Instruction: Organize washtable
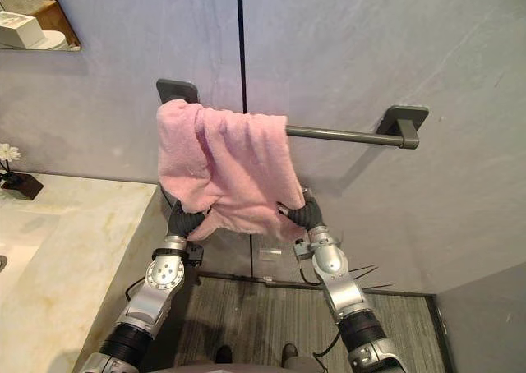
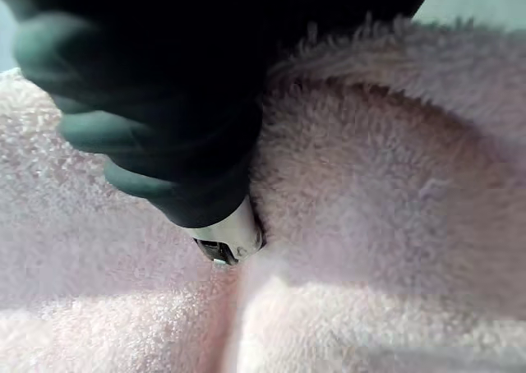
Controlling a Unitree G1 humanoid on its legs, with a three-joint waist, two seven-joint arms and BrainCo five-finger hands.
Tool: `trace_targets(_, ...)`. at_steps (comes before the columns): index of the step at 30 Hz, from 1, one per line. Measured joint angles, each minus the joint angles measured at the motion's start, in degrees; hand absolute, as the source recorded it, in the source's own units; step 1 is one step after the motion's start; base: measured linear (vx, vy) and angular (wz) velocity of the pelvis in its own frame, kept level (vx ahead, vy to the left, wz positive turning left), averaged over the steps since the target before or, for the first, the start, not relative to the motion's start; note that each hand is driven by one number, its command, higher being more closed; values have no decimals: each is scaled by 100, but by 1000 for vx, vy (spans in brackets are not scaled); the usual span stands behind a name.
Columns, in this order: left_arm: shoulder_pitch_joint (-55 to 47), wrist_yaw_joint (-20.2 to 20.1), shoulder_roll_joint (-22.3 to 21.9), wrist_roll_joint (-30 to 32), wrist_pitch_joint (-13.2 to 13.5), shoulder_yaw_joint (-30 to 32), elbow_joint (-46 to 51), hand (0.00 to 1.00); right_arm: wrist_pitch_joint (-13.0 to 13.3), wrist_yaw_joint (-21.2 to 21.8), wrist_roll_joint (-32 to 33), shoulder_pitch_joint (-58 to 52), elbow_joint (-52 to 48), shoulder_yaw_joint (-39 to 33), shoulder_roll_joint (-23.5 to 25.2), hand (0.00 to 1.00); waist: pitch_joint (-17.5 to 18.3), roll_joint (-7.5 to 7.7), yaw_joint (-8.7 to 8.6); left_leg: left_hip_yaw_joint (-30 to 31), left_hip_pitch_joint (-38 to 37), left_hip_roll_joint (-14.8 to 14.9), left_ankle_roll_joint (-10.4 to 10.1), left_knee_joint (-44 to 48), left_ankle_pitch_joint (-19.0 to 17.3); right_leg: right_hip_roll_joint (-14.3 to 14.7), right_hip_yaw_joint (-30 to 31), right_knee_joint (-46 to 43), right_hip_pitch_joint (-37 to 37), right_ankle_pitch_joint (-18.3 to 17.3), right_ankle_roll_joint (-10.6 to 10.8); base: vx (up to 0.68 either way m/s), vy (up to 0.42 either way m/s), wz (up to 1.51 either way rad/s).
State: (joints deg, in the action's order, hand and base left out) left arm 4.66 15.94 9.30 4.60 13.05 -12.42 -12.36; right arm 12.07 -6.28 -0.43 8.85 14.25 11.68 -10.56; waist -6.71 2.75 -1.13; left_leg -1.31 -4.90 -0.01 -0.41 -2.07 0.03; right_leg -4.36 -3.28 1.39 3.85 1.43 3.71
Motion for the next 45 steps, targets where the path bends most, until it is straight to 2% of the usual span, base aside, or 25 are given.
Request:
trace_targets(3, -30, -126, -38, 1, 20, -2, 0, 100, 31, 2, -10, -154, -85, -112, 42, 100, 0, 0, -94, -34, -19, 2, 0, -7, -1, 1, 29, 1, 0, 1, 1, -23, -14, -5)
trace_targets(11, -145, -390, -434, 1, 98, -74, 75, 100, 83, 5, -16, -725, -441, -709, 374, 100, 2, -4, -165, -180, -133, 18, 0, -104, -15, 21, 188, -3, -10, 2, 6, -37, -12, -11)
trace_targets(16, -148, -558, -494, 0, 95, -95, 71, 100, 121, 4, -16, -821, -434, -954, 586, 100, 1, -14, -320, -209, -135, 12, 0, -105, -43, 26, 212, -2, -22, -3, 14, -8, -7, -2)
trace_targets(22, -155, -599, -522, -4, 93, -105, 19, 100, 136, 2, -8, -790, -317, -1132, 817, 100, 19, -156, -365, -223, -137, 4, -4, -103, -46, 26, 202, 1, -13, -3, 14, 0, 0, 0)
trace_targets(24, -157, -599, -525, -8, 94, -104, -299, 100, 158, 2, -4, -689, -70, -1135, 841, 100, 40, -215, -372, -228, -156, 6, -7, -101, -48, 29, 208, -1, 5, -2, 14, -43, -23, -1)
trace_targets(29, -337, -597, -592, -60, 95, -55, -672, 100, 193, 3, -4, -592, 285, -1137, 968, 100, 41, -223, -407, -235, -187, 16, -45, -101, -73, 43, 229, -4, 30, -1, 13, -54, -23, -2)
trace_targets(35, -357, -597, -729, -128, 112, 186, -979, 100, 279, 14, -11, -444, 713, -1137, 1112, 100, 107, -308, -402, -242, -209, 12, -46, -175, -73, 32, 227, 29, 74, 6, 23, -38, -13, 0)
trace_targets(36, -356, -597, -739, -172, 113, 201, -1024, 100, 278, 14, -11, -409, 767, -1137, 1145, 0, 111, -308, -406, -230, -260, 13, -48, -200, -73, 33, 211, 55, 117, 7, 24, -4, -14, 5)
trace_targets(37, -364, -597, -740, -173, 113, 221, -1036, 0, 278, 14, -12, -400, 836, -1139, 1157, 0, 111, -308, -401, -222, -296, 11, -47, -206, -73, 33, 201, 75, 149, 7, 24, 4, -15, 5)
trace_targets(45, -400, -588, -764, -298, 90, 585, -1075, 0, 274, 4, -3, -375, 987, -1377, 1170, 0, 97, -278, -411, -206, -386, 4, -14, -307, -49, 30, 155, 133, 213, -4, 36, 2, -3, 0)
